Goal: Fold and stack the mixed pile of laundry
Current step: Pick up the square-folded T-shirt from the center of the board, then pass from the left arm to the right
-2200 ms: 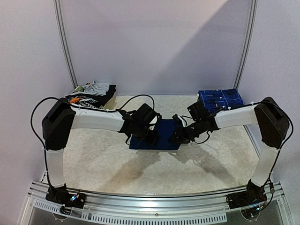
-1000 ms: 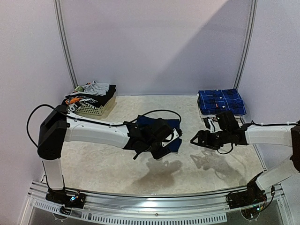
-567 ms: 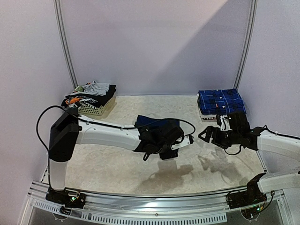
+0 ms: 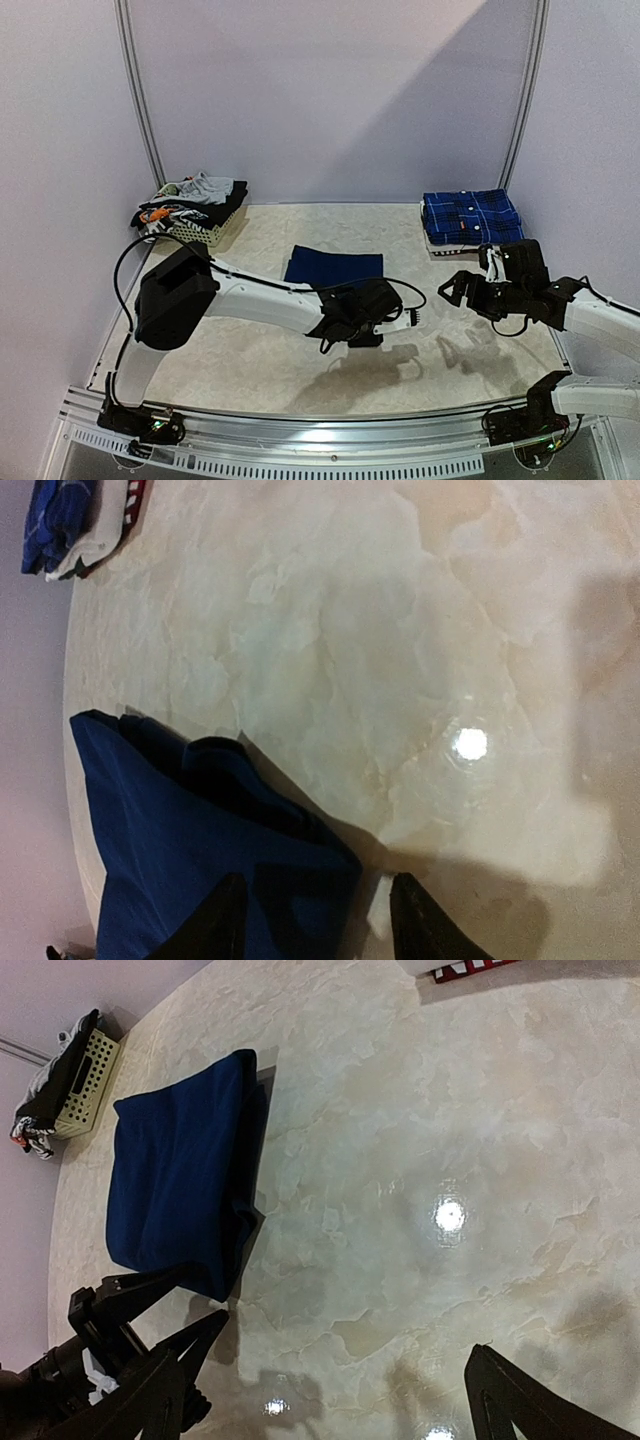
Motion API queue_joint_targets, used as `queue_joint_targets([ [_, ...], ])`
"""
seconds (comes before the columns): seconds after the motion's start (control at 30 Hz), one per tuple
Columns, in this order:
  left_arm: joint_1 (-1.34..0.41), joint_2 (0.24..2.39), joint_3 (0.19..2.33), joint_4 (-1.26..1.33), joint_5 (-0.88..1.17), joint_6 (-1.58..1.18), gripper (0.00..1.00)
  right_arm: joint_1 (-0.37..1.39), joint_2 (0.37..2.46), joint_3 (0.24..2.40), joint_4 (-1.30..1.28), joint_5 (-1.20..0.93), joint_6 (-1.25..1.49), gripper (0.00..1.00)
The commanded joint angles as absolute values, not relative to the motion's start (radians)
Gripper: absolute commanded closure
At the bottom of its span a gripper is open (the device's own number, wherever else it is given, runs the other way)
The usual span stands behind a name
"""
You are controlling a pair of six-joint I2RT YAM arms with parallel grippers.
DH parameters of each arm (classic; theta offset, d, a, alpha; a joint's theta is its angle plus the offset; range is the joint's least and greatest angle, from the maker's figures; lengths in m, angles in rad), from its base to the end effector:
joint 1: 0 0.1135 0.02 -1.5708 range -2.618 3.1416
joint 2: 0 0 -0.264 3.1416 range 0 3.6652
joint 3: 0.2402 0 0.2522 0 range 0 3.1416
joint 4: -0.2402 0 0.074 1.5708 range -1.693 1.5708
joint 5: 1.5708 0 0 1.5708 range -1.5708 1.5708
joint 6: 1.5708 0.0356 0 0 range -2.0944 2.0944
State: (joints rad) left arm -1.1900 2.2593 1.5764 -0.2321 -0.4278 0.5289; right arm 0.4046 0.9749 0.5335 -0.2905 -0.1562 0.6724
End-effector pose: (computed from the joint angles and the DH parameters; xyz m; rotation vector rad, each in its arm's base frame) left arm 0.1923 -0.4406 0.1250 1.6892 1.6882 0.2264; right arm 0.1818 0.0839 0.2086 0.2377 2.3923 0.7109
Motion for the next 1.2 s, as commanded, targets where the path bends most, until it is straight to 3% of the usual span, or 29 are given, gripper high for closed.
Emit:
queue_joint_targets([
  [0.0, -1.201, 2.308, 1.585, -0.165, -0.463, 0.556, 0.55, 0.397, 0.974, 0.520, -0.309, -0.145, 0.666, 0.01],
  [0.2, -1.197, 2.334, 1.566, -0.097, -0.496, 0.584, 0.68, 0.398, 0.985, 0.525, -0.302, -0.155, 0.666, 0.01],
  [0.33, -1.195, 2.321, 1.533, -0.026, -0.493, 0.586, 1.00, 0.399, 0.999, 0.527, -0.287, -0.169, 0.671, 0.01],
  [0.63, -1.173, 2.136, 1.353, 0.147, -0.363, 0.457, 1.00, 0.398, 1.099, 0.549, -0.133, -0.300, 0.768, 0.01],
  [1.17, -1.160, 2.048, 1.249, 0.239, -0.279, 0.359, 1.00, 0.429, 1.518, 0.614, 0.345, -0.567, 1.029, 0.01],
])
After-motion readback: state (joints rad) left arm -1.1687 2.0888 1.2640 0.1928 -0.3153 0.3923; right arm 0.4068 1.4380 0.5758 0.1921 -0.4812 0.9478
